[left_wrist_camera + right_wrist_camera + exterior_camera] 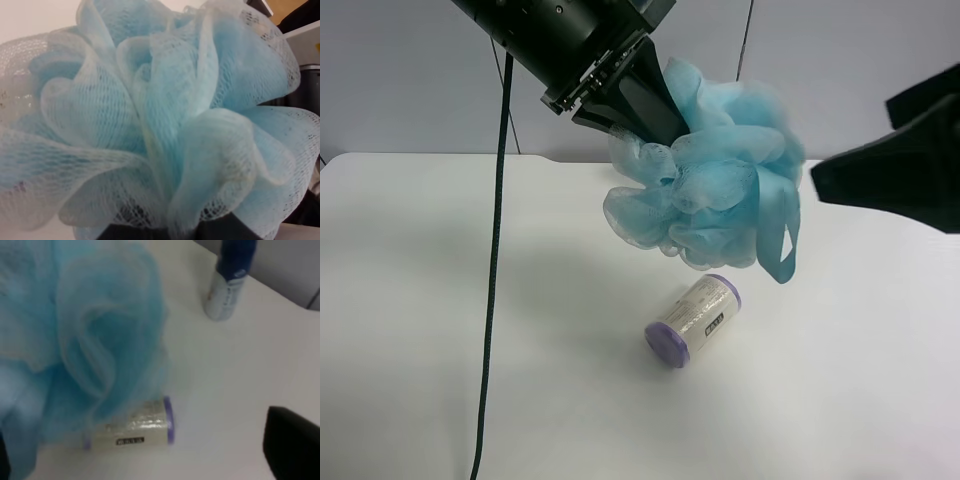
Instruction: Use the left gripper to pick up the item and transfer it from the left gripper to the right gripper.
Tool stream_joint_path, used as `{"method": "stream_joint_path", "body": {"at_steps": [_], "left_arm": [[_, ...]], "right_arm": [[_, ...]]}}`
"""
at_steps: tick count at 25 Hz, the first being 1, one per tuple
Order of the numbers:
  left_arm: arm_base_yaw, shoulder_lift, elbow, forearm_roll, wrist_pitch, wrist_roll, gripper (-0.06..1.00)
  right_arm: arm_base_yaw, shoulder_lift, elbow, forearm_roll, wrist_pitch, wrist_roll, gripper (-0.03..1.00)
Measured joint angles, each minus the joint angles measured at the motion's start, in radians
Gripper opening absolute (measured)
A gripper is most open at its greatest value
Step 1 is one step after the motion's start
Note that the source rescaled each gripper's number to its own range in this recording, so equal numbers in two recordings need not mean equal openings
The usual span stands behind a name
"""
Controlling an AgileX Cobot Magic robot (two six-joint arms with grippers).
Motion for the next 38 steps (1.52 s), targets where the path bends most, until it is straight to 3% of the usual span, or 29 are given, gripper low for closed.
{"method": "stream_joint_path", "body": {"at_steps": [7, 15, 17, 21, 27, 29, 34, 36, 38], "left_arm": [[0.000, 0.000, 0.000, 0.000, 0.003, -0.005, 0.00], [0.000, 0.000, 0.001, -0.062, 0.012, -0.019, 0.00], [0.000, 0.000, 0.001, -0.077, 0.022, -0.019, 0.00], [0.000, 0.000, 0.001, -0.082, 0.026, -0.020, 0.00], [0.000, 0.001, 0.001, -0.083, 0.018, 0.052, 0.01], [0.000, 0.001, 0.001, -0.089, 0.007, 0.059, 0.12], [0.000, -0.003, 0.001, -0.112, -0.028, 0.029, 0.83], [0.000, -0.004, 0.001, -0.109, -0.033, 0.025, 0.94], [0.000, -0.004, 0.001, -0.096, -0.041, 0.023, 0.95]], "right_arm": [[0.173, 0.205, -0.022, 0.000, -0.158, -0.061, 1.00], [0.233, 0.350, -0.022, 0.000, -0.270, -0.095, 0.99], [0.234, 0.360, -0.022, -0.004, -0.274, -0.102, 0.86], [0.234, 0.365, -0.023, -0.036, -0.274, -0.105, 0.14], [0.234, 0.366, -0.023, -0.061, -0.276, -0.108, 0.10], [0.234, 0.366, -0.023, -0.062, -0.277, -0.108, 0.10], [0.234, 0.368, -0.023, -0.073, -0.277, -0.108, 0.08], [0.234, 0.368, -0.023, -0.073, -0.284, -0.101, 0.08], [0.233, 0.368, -0.023, -0.073, -0.289, -0.101, 0.08]]}}
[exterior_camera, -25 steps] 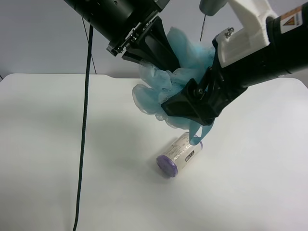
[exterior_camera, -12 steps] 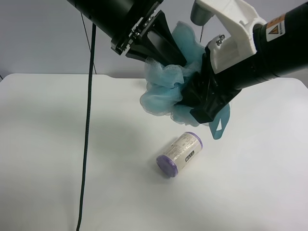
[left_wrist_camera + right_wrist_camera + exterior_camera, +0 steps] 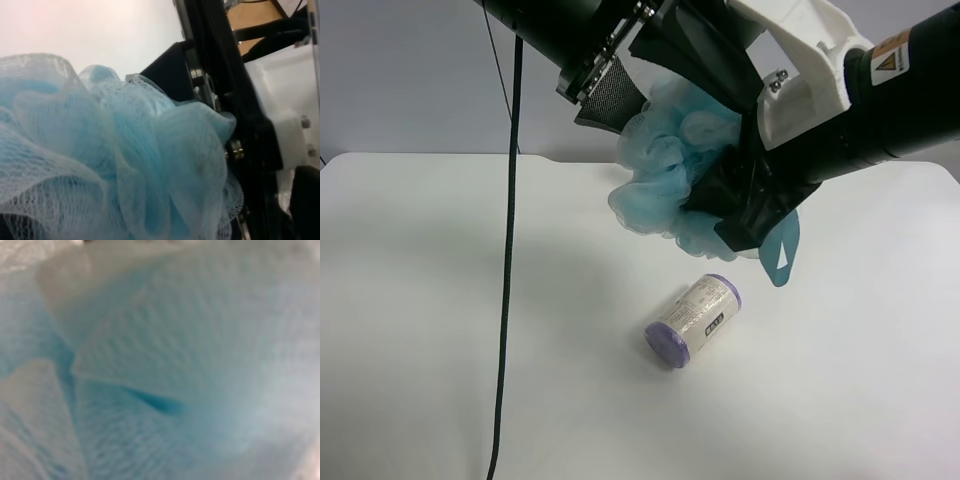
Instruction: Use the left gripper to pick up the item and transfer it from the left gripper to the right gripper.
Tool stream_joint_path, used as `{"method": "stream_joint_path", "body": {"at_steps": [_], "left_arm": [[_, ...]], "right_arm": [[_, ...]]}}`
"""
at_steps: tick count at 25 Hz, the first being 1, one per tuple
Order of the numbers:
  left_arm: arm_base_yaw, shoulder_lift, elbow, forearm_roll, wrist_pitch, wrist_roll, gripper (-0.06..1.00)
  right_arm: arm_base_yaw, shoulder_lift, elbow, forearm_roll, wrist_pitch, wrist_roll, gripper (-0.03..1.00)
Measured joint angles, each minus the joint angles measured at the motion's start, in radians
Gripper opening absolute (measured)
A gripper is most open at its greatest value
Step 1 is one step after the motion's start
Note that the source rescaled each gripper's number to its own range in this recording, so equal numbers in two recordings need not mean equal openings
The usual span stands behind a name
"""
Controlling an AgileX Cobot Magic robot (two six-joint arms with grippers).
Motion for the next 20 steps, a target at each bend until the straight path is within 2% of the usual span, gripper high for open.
{"method": "stream_joint_path", "body": {"at_steps": [4, 8, 11, 15, 20], "left_arm": [[0.005, -0.001, 0.000, 0.037, -0.016, -0.001, 0.94], [0.067, -0.001, 0.000, 0.064, -0.034, -0.001, 0.94], [0.164, -0.001, 0.000, 0.067, -0.001, 0.000, 0.94], [0.295, -0.002, 0.000, 0.074, 0.120, 0.002, 0.91], [0.429, -0.060, 0.000, 0.108, 0.142, 0.002, 0.87]], "right_arm": [[0.000, 0.000, 0.000, -0.002, -0.003, 0.000, 0.06], [0.000, 0.000, 0.000, -0.003, -0.005, 0.000, 0.06], [0.001, 0.000, 0.000, 0.002, -0.005, 0.000, 0.04], [0.001, 0.000, 0.000, 0.004, -0.005, -0.001, 0.04], [0.001, 0.000, 0.000, 0.004, -0.005, -0.001, 0.04]]}}
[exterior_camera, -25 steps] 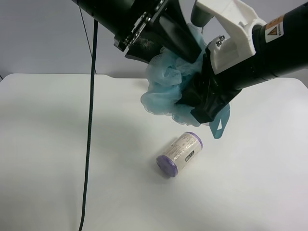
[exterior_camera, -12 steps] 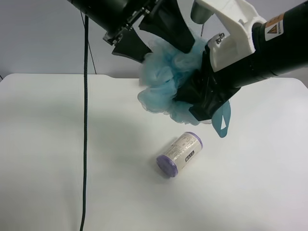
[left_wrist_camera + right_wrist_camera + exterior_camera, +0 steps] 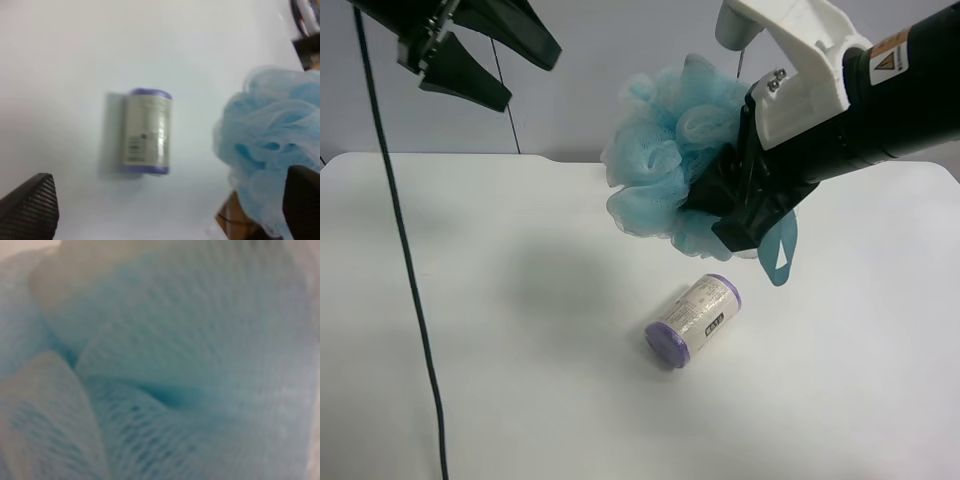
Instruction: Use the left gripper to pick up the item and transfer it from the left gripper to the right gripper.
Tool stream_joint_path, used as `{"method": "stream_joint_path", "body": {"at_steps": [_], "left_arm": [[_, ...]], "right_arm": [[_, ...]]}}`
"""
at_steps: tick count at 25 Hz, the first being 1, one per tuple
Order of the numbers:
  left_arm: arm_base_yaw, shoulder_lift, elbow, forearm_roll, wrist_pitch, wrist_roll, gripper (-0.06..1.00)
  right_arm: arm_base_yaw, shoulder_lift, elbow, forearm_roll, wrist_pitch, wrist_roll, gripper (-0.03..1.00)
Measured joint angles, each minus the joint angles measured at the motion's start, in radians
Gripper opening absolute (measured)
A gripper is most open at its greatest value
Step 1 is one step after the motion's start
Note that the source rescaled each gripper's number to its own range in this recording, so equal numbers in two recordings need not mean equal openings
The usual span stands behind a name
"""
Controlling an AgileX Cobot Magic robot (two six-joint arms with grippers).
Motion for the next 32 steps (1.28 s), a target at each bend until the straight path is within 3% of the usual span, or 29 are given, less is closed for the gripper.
{"method": "stream_joint_path", "body": {"at_steps": [3, 11, 15, 16, 19, 27, 32], "left_arm": [[0.055, -0.100, 0.000, 0.064, 0.003, -0.012, 0.87], [0.089, -0.426, 0.028, 0.395, 0.006, -0.138, 0.87], [0.089, -0.619, 0.142, 0.542, 0.008, -0.198, 0.87], [0.089, -0.619, 0.142, 0.542, 0.008, -0.198, 0.87], [0.089, -0.809, 0.313, 0.652, 0.009, -0.265, 0.87], [0.089, -1.194, 0.691, 0.676, 0.011, -0.284, 0.87], [0.089, -1.403, 0.886, 0.678, -0.068, -0.284, 0.87]], "right_arm": [[0.000, 0.000, 0.000, 0.000, 0.000, 0.000, 0.04], [0.000, 0.000, 0.000, 0.000, 0.000, 0.000, 0.04], [0.000, 0.000, 0.000, 0.000, 0.000, 0.000, 0.04], [0.000, 0.000, 0.000, 0.000, 0.000, 0.000, 0.04], [0.000, 0.000, 0.000, 0.000, 0.000, 0.000, 0.04], [0.000, 0.000, 0.000, 0.000, 0.000, 0.000, 0.02], [0.000, 0.000, 0.000, 0.000, 0.000, 0.000, 0.01]]}}
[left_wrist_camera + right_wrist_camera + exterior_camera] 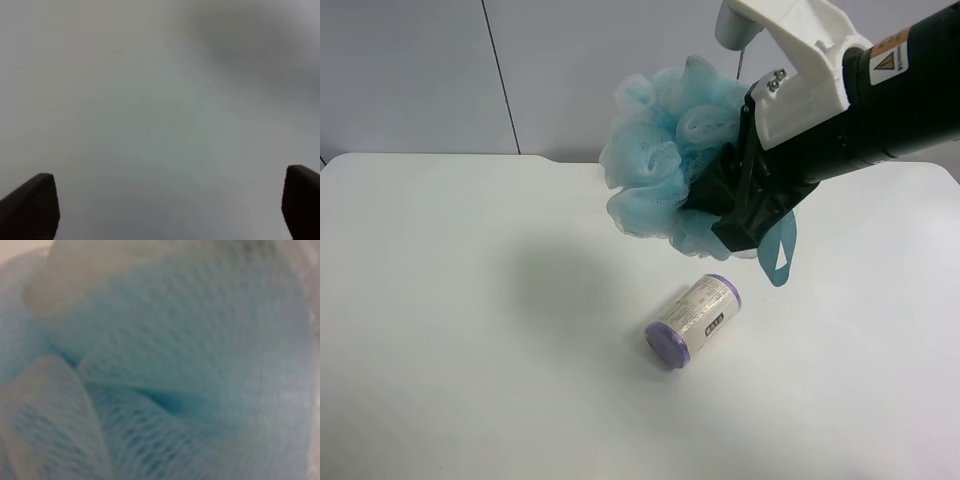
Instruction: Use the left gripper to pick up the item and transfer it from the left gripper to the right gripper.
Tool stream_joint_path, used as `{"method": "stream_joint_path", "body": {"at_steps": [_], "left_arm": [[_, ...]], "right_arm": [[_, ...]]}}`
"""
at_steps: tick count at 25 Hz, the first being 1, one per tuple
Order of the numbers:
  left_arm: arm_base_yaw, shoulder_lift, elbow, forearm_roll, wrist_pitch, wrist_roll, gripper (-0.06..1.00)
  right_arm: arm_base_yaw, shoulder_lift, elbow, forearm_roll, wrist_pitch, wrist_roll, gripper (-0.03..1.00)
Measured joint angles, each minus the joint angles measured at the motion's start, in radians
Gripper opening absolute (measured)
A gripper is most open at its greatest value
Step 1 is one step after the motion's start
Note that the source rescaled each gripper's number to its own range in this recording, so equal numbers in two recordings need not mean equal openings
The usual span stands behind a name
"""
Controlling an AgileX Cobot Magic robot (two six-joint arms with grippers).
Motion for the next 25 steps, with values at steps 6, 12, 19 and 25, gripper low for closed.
{"method": "stream_joint_path", "body": {"at_steps": [6, 12, 19, 25], "left_arm": [[0.000, -0.161, 0.118, 0.000, -0.067, 0.000, 0.87], [0.000, -0.177, 0.118, 0.000, -0.076, 0.000, 0.87], [0.000, -0.166, 0.118, 0.005, -0.076, -0.004, 0.95], [0.000, -0.166, 0.118, 0.006, -0.076, -0.004, 0.98]], "right_arm": [[0.000, 0.000, 0.000, 0.000, 0.000, 0.000, 0.01], [0.000, 0.000, 0.000, 0.008, 0.000, 0.001, 0.00], [0.000, 0.000, 0.000, 0.008, 0.000, 0.001, 0.00], [0.000, 0.000, 0.000, 0.008, 0.001, 0.001, 0.00]]}}
